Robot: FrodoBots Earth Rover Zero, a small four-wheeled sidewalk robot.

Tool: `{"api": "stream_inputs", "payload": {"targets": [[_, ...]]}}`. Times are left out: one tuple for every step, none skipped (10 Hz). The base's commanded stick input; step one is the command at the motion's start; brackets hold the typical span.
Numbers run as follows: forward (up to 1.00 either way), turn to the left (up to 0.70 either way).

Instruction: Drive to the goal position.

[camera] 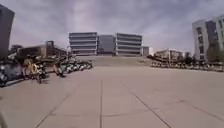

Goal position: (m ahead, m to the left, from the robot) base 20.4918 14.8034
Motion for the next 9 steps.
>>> {"api": "stream_inputs", "payload": {"targets": [[1.00,0.00],[1.00,0.00],[1.00,0.00],[1.00,0.00],[1.00,0.00],[1.00,0.00],[1.00,0.00],[1.00,0.00],[1.00,0.00]]}}
